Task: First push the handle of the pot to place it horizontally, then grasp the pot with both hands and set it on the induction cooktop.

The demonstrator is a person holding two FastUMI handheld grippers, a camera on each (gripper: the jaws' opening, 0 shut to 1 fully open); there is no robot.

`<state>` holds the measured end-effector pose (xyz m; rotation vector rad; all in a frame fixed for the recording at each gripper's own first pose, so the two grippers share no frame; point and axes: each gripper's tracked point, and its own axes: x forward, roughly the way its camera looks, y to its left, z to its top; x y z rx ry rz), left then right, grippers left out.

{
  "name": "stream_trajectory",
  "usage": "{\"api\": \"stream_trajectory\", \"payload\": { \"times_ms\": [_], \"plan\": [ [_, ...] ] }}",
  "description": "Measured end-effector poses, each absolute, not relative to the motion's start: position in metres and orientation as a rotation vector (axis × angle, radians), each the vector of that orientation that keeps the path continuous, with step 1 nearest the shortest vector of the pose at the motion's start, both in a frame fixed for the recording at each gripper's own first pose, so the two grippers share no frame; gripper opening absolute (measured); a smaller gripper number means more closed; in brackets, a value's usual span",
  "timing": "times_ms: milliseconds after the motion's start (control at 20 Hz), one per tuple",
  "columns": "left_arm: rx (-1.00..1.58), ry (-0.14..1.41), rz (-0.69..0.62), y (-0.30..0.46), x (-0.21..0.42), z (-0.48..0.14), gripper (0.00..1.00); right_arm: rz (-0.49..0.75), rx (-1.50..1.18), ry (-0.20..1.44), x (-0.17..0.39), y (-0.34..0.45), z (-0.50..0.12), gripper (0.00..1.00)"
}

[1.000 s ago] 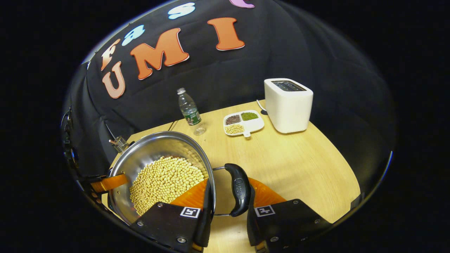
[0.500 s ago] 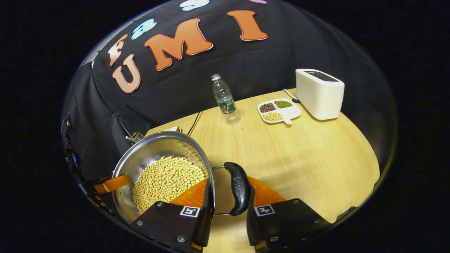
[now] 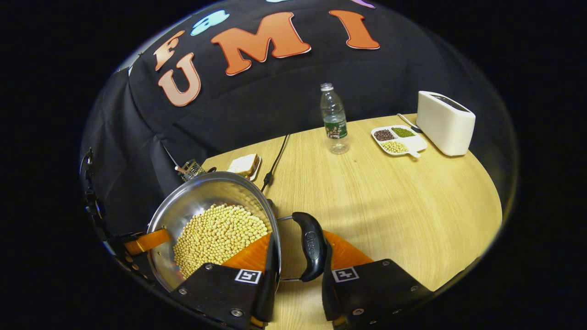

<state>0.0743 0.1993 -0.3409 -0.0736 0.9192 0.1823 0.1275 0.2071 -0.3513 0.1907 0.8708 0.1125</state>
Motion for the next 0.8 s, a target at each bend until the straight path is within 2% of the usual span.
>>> {"api": "stream_trajectory", "payload": {
  "times_ms": [650,800],
  "plan": [
    [-0.156,0.936,0.213,0.26,0.067,-0.373,0.6,0.112,0.156,0.888,0.123,0.258,-0.376,0.42],
    [-0.088,0.916,0.231,0.263,0.07,-0.374,0.68,0.123,0.151,0.889,0.122,0.258,-0.376,0.45]
  ]
}}
